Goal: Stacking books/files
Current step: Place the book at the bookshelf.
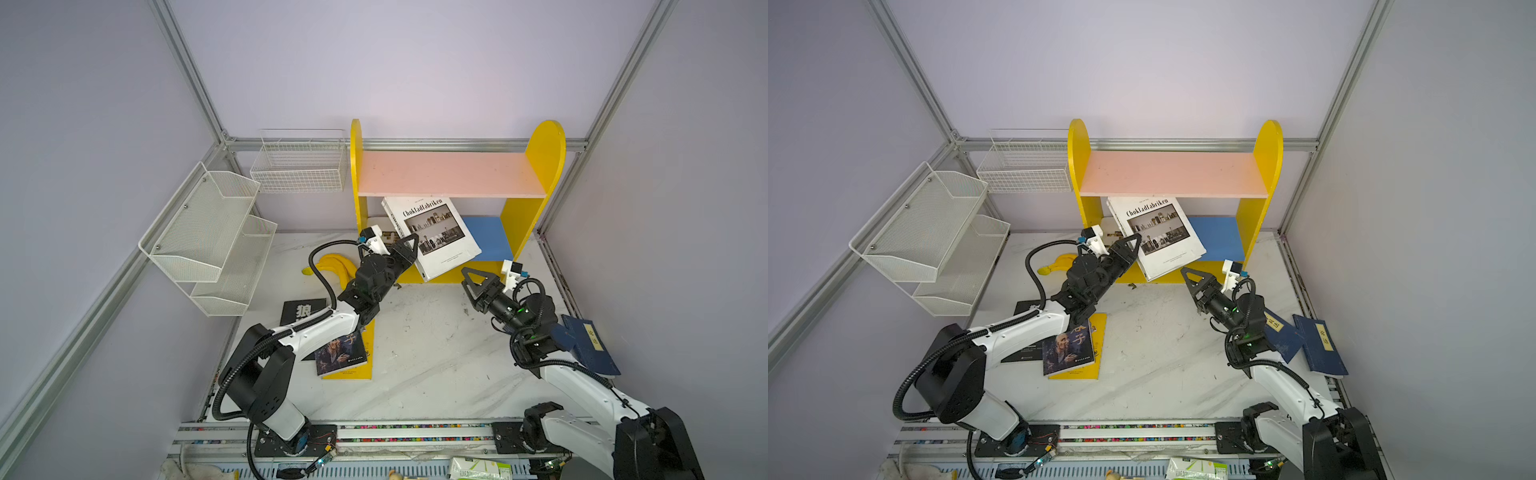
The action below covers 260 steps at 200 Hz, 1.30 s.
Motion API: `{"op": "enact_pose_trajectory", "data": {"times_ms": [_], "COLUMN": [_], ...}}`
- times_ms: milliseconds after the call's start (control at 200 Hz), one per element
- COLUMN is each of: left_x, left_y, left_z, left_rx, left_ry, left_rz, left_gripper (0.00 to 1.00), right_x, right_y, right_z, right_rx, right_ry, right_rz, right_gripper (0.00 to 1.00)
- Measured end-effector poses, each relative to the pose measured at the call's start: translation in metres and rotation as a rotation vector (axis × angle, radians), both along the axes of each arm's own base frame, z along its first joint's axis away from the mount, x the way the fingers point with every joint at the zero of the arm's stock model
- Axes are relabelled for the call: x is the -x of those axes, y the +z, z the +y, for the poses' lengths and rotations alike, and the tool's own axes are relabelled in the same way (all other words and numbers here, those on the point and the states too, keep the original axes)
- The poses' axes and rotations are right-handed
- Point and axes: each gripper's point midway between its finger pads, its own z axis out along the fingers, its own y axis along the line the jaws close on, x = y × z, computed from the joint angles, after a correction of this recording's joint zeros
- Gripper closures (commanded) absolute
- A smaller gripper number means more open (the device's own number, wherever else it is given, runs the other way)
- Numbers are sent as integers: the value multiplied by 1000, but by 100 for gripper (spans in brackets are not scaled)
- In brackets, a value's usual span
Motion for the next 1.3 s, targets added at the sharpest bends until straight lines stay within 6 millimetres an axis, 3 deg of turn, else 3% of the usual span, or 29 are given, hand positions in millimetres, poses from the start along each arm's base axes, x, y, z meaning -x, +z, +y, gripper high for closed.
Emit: {"op": "enact_pose_trajectory", "data": {"times_ms": [200, 315, 490, 735, 950, 1115, 1210, 1300], "left_x": [0, 1, 1, 0, 1, 1, 3, 4], "left_y": [-19, -24, -22, -19, -16, -15, -14, -13], "left_z": [-16, -20, -19, -19, -21, -21, -22, -24], "left_rx": [13, 19, 29, 68, 104, 120, 133, 138], "left_ry": [-1, -1, 15, 15, 2, -1, -5, -9], "left_rz": [38, 51, 44, 48, 56, 61, 61, 61], "left_gripper": [68, 67, 67, 67, 66, 65, 65, 63], "right_x": [-5, -16, -26, -23, -39, -41, -44, -48], "right_y": [13, 8, -10, 3, -22, -24, -16, -10], "right_z": [-4, -2, -2, -4, 19, 27, 25, 24], "right_rx": [-41, -52, -60, -69, -47, -57, -76, -104], "right_ry": [-35, -41, -60, -77, -39, -39, -57, -71], "right_rz": [-53, -36, 36, -6, 57, 44, 11, -11], "right_gripper": [3, 4, 5, 3, 7, 14, 27, 33]}}
